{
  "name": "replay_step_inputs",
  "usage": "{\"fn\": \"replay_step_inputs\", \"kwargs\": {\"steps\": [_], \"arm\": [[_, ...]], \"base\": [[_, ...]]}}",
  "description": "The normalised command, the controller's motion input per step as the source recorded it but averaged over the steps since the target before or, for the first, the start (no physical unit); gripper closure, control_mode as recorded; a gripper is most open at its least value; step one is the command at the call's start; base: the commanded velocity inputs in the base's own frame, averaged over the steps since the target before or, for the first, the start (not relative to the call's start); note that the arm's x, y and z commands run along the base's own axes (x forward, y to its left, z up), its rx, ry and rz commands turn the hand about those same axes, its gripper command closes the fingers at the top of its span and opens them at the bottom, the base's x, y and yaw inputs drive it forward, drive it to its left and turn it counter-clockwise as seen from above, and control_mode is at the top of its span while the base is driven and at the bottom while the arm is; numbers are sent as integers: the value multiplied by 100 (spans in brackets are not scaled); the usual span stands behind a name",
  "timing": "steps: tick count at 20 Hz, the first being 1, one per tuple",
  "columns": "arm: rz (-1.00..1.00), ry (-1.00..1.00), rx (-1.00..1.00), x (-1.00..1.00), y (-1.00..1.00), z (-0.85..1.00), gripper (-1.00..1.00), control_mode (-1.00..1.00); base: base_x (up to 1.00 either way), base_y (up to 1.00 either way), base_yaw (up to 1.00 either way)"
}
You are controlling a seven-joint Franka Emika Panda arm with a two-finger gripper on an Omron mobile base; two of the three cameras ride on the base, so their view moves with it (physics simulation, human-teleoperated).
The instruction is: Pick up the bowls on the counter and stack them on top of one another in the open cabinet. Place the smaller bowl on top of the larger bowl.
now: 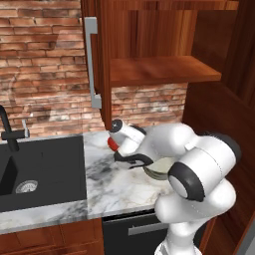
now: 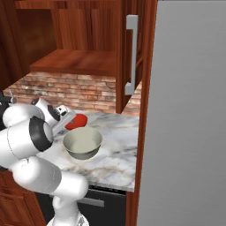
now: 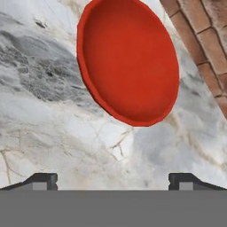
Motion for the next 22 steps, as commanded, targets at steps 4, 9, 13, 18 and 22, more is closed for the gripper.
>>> {"fn": "replay_step_inputs", "kwargs": {"steps": [4, 9, 13, 18, 22], "arm": [[0, 0, 0, 25, 1, -14, -100, -100], [1, 0, 0, 22, 6, -19, -100, -100], [1, 0, 0, 22, 12, -21, -100, -100], [2, 0, 0, 22, 14, -18, -100, -100], [2, 0, 0, 24, 12, -15, -100, -100]], "base": [[0, 0, 0], [0, 0, 0], [0, 0, 0], [0, 0, 0], [0, 0, 0]]}}
